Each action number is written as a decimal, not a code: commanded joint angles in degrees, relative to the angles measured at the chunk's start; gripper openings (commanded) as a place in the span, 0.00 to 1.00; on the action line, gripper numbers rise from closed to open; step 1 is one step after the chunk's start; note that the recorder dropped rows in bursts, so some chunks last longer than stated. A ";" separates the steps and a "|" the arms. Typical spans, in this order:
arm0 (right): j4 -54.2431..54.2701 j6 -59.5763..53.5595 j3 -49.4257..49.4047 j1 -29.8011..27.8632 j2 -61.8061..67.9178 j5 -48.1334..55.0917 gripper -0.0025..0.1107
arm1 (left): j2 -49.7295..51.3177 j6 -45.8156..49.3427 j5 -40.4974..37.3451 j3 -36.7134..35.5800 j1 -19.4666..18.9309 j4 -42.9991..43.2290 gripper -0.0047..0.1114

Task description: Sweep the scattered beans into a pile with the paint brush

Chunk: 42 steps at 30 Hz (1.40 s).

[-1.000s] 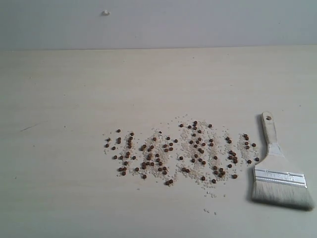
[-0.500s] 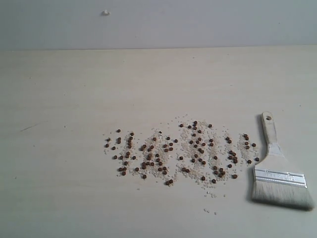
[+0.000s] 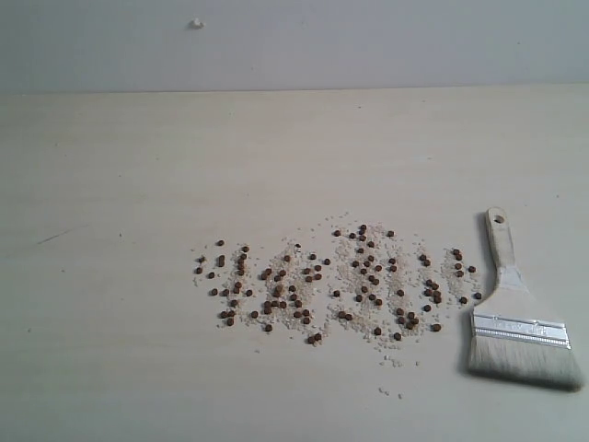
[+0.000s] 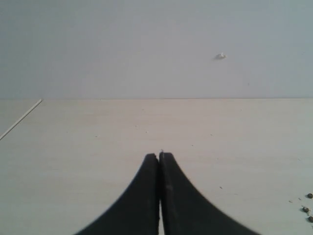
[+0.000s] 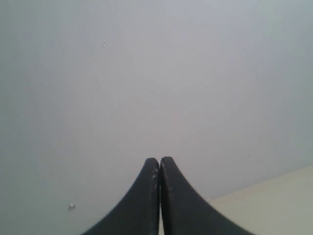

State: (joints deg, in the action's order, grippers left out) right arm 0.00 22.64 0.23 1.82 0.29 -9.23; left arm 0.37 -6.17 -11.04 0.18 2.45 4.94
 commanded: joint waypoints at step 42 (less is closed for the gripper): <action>0.00 -0.35 -0.23 -0.27 -0.29 3.20 0.02 | -0.37 -0.07 -0.18 -0.18 -0.15 -0.28 0.04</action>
State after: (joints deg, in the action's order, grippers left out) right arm 0.00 22.63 0.23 1.82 0.29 -6.32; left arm 0.37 -6.17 -11.04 0.18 2.45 4.94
